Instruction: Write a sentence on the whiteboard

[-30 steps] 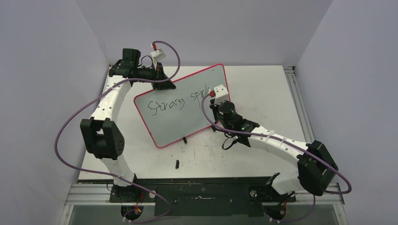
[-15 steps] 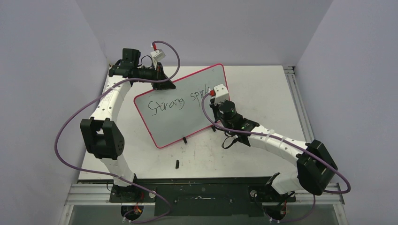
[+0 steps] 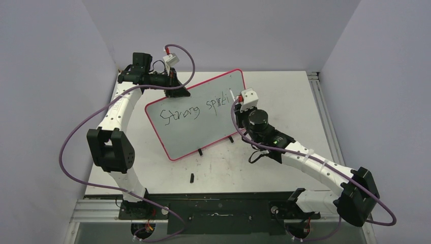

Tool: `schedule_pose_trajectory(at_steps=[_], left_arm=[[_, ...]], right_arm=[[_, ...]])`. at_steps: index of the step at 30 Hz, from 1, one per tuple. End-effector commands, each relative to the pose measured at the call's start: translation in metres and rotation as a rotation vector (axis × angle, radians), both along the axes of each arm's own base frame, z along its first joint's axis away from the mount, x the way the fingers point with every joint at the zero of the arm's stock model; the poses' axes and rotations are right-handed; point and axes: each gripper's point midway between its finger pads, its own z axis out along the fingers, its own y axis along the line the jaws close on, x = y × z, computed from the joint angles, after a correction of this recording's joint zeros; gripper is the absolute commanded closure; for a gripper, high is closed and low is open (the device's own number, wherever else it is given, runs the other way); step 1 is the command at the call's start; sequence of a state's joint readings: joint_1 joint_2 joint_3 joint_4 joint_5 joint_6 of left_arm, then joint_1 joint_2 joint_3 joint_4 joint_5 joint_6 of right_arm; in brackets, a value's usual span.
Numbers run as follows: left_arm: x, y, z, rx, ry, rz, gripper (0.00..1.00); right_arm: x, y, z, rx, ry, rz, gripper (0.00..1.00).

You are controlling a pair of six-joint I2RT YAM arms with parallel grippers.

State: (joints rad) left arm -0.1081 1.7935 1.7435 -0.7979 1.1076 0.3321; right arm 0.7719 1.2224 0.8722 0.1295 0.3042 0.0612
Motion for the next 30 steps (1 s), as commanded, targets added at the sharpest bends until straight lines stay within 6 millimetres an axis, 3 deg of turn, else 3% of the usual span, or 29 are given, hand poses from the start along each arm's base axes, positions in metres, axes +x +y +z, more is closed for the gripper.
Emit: schedule_pose_trajectory(at_steps=[1, 9, 12, 23, 30], left_arm=[[-0.030, -0.010, -0.025, 0.019, 0.150, -0.046, 1.00], [-0.032, -0.014, -0.028, 0.036, 0.151, -0.047, 1.00], [-0.031, -0.014, -0.028, 0.035, 0.150, -0.047, 1.00], [-0.032, -0.016, -0.029, 0.043, 0.147, -0.048, 1.00], [-0.033, -0.017, -0.027, 0.042, 0.140, -0.049, 1.00]], right_arm=[[-0.013, -0.008, 0.008, 0.015, 0.001, 0.018, 0.95], [-0.033, -0.024, 0.002, -0.010, 0.049, 0.023, 0.95], [-0.047, -0.016, -0.007, -0.010, 0.079, 0.084, 0.95], [-0.135, 0.087, -0.058, -0.011, 0.170, 0.358, 0.95], [-0.135, 0.130, -0.085, -0.042, 0.193, 0.370, 0.95]])
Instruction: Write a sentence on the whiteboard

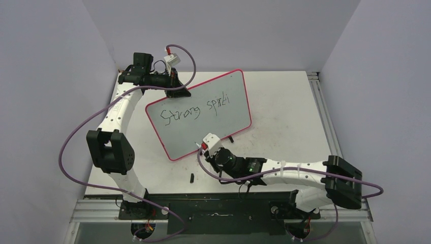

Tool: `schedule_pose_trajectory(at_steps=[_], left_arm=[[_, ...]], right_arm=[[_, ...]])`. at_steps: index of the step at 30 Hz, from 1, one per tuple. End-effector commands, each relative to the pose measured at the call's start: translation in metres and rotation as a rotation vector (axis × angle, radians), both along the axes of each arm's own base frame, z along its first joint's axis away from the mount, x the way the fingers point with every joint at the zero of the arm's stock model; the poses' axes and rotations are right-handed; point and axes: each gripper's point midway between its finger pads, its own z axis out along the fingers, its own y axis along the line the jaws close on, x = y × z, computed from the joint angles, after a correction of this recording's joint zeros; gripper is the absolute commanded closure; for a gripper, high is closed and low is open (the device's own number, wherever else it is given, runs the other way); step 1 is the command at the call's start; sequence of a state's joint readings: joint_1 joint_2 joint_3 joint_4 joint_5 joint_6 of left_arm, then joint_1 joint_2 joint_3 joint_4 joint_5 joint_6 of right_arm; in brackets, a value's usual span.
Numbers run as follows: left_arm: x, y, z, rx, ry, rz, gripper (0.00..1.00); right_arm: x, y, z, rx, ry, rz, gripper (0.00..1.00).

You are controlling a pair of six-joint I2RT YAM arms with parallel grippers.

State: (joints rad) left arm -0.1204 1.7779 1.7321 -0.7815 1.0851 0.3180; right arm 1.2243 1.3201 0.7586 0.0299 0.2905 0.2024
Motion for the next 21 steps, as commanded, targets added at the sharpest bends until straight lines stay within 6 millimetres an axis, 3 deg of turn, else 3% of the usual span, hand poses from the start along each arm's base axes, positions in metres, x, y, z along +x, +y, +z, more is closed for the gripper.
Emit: schedule_pose_trajectory(at_steps=[1, 13, 21], left_arm=[[-0.032, -0.014, -0.029, 0.032, 0.148, -0.054, 1.00], [-0.034, -0.015, -0.028, 0.039, 0.141, -0.054, 1.00], [-0.034, -0.016, -0.026, 0.038, 0.138, -0.056, 1.00]], right_arm=[[0.016, 0.029, 0.021, 0.102, -0.035, -0.055, 0.95], [0.032, 0.057, 0.006, 0.079, -0.050, -0.073, 0.95], [0.043, 0.055, -0.006, 0.049, -0.053, -0.115, 0.95]])
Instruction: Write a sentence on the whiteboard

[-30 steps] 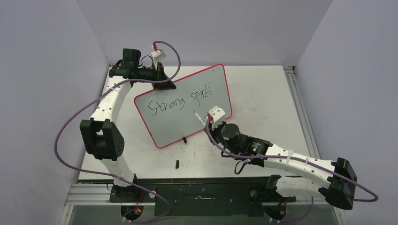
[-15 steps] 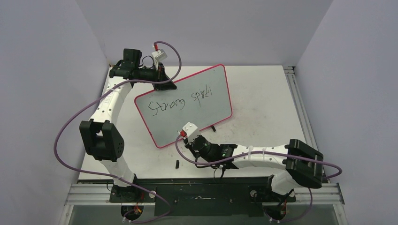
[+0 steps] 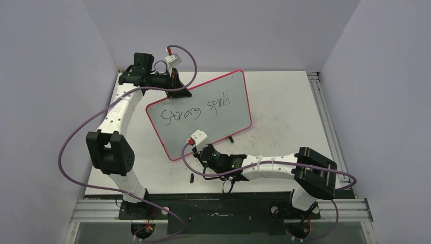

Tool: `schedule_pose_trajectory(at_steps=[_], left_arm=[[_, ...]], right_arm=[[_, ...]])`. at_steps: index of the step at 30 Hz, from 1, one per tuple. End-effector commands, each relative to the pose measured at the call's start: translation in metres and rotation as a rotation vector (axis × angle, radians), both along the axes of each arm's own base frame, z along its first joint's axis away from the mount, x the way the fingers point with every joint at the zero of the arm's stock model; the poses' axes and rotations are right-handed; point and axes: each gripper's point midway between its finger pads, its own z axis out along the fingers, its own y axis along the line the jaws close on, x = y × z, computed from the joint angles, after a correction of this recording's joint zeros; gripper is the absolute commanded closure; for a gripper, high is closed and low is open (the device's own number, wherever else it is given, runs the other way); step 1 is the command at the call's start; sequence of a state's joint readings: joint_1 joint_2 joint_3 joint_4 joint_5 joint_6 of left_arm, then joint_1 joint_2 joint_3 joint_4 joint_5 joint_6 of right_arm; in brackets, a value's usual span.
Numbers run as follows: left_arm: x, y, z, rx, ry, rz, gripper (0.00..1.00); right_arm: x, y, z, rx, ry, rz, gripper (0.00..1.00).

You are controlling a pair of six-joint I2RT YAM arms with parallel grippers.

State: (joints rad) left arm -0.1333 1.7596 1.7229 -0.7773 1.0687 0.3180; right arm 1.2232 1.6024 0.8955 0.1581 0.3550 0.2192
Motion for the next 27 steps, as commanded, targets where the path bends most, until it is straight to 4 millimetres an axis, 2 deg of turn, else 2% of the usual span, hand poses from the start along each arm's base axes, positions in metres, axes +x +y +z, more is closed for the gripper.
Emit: schedule_pose_trajectory(at_steps=[1, 13, 27], left_arm=[[-0.030, -0.012, -0.029, 0.027, 0.152, -0.053, 1.00], [-0.030, -0.012, -0.028, 0.027, 0.149, -0.053, 1.00], [-0.030, -0.012, -0.028, 0.029, 0.150, -0.050, 1.00]], right_arm=[[0.015, 0.007, 0.018, 0.057, -0.038, -0.053, 0.95], [0.019, -0.005, -0.008, -0.001, -0.005, -0.084, 0.95], [0.003, -0.024, -0.042, -0.040, 0.067, -0.103, 0.95]])
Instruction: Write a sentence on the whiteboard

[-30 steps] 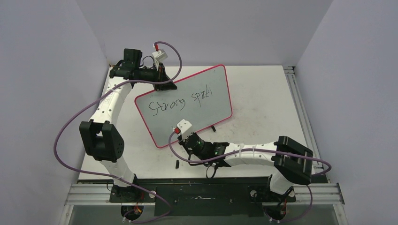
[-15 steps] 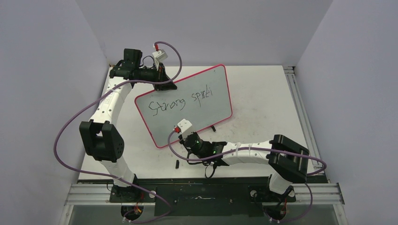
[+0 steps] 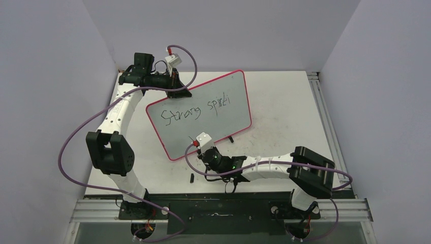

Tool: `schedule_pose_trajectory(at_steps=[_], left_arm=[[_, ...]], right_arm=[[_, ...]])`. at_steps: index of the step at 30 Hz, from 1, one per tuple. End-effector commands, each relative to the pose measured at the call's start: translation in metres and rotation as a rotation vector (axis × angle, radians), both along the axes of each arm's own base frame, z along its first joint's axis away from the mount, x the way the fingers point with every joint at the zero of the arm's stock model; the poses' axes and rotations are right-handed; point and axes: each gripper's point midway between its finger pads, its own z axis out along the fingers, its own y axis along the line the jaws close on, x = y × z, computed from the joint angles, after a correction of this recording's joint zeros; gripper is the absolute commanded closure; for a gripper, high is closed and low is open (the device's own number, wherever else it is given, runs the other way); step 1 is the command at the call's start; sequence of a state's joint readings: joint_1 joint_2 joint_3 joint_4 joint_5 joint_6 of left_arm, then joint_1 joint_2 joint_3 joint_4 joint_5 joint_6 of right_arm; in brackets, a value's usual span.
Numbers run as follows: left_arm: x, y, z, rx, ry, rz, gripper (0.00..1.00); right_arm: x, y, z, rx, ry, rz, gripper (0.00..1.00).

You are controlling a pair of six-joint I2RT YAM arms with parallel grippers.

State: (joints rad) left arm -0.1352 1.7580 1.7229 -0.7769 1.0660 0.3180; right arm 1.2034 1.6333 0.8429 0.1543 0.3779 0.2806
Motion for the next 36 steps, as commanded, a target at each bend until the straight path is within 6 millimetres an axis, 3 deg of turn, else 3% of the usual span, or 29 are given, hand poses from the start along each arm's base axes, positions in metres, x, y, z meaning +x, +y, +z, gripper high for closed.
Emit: schedule_pose_trajectory(at_steps=[1, 6, 23, 31, 36], left_arm=[[-0.030, -0.011, -0.028, 0.028, 0.151, -0.051, 1.00], [-0.030, -0.011, -0.029, 0.028, 0.153, -0.050, 1.00], [-0.029, -0.011, -0.030, 0.033, 0.155, -0.049, 1.00], [-0.029, -0.011, -0.031, 0.036, 0.156, -0.046, 1.00], [-0.029, -0.011, -0.031, 0.037, 0.154, -0.045, 1.00]], right_arm=[[0.000, -0.004, -0.009, 0.005, 0.014, -0.033, 0.95], [0.002, -0.002, -0.006, 0.006, 0.005, -0.036, 0.95], [0.025, 0.003, 0.037, 0.034, -0.093, -0.052, 0.95], [0.035, 0.003, 0.046, 0.035, -0.116, -0.059, 0.95], [0.035, 0.002, 0.043, 0.031, -0.108, -0.056, 0.95]])
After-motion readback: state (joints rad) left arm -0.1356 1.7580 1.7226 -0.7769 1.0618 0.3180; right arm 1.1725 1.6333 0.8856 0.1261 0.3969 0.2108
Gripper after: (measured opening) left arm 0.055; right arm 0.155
